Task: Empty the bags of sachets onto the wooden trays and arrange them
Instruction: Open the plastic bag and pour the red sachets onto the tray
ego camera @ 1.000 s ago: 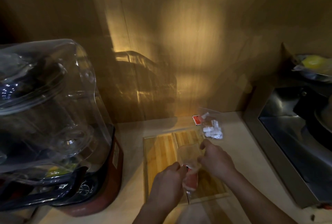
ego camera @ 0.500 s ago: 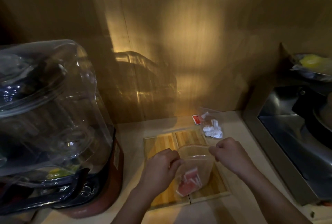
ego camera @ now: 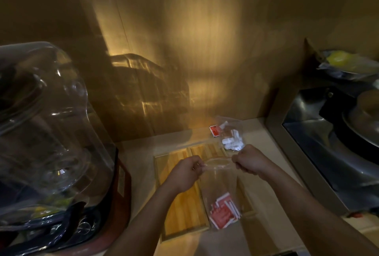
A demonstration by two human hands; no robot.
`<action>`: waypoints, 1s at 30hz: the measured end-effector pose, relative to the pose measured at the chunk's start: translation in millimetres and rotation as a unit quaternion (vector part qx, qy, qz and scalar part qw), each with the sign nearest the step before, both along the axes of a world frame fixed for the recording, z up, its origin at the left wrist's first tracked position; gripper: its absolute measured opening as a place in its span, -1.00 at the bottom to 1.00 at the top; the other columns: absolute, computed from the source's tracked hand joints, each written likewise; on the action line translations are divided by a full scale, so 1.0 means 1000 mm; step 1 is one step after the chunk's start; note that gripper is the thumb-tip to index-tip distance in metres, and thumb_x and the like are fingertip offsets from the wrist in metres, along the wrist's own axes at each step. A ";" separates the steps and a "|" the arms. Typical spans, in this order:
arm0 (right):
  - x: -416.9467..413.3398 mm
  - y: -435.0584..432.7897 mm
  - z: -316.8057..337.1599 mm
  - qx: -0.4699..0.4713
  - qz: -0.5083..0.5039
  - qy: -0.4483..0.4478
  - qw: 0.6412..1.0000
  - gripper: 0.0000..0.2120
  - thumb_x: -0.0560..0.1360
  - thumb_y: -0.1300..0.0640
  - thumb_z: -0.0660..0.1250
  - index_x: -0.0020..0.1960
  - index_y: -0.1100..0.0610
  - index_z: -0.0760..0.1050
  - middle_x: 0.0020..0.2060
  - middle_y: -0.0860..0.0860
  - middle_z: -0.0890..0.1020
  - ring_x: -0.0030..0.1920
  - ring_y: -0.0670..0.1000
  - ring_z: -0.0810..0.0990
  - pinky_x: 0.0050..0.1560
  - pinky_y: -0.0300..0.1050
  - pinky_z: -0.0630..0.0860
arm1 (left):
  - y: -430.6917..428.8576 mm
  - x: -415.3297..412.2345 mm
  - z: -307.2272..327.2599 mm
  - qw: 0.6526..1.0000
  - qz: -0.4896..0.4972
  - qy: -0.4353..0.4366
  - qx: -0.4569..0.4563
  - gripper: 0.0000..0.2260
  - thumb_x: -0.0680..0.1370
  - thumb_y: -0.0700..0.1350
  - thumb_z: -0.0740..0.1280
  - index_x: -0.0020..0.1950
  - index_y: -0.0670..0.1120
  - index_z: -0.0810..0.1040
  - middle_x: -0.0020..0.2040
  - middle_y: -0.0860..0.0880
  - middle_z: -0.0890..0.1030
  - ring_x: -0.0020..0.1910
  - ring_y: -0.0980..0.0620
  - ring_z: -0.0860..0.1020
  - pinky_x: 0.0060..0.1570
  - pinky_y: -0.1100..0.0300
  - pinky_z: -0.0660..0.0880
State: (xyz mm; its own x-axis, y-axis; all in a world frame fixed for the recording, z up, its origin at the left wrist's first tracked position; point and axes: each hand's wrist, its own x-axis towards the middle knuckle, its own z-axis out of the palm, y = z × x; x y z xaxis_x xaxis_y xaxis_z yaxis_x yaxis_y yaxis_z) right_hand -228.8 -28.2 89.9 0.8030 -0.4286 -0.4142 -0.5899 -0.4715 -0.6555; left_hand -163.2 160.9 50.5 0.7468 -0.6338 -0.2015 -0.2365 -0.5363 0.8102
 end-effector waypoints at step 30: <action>-0.051 0.016 -0.127 0.137 -0.150 -0.075 0.976 -0.70 0.41 0.14 0.40 -0.45 0.08 0.40 -0.53 0.01 0.52 -0.43 0.02 0.47 -0.30 -0.09 0.40 | -0.006 -0.063 -0.092 0.885 0.335 0.321 -0.033 -0.81 0.50 -0.38 0.17 -0.27 -0.17 0.42 -0.41 -0.11 0.46 -0.50 0.02 0.38 -0.57 0.30 0.30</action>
State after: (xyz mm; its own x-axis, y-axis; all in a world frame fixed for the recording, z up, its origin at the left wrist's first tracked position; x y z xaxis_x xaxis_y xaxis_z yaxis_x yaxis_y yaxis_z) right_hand -279.7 -12.5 -37.5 0.7192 -0.5426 -0.4340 -0.5618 -0.0866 -0.8227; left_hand -225.9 154.9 -41.9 0.7053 -0.1181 -0.6991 0.6367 -0.3281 0.6978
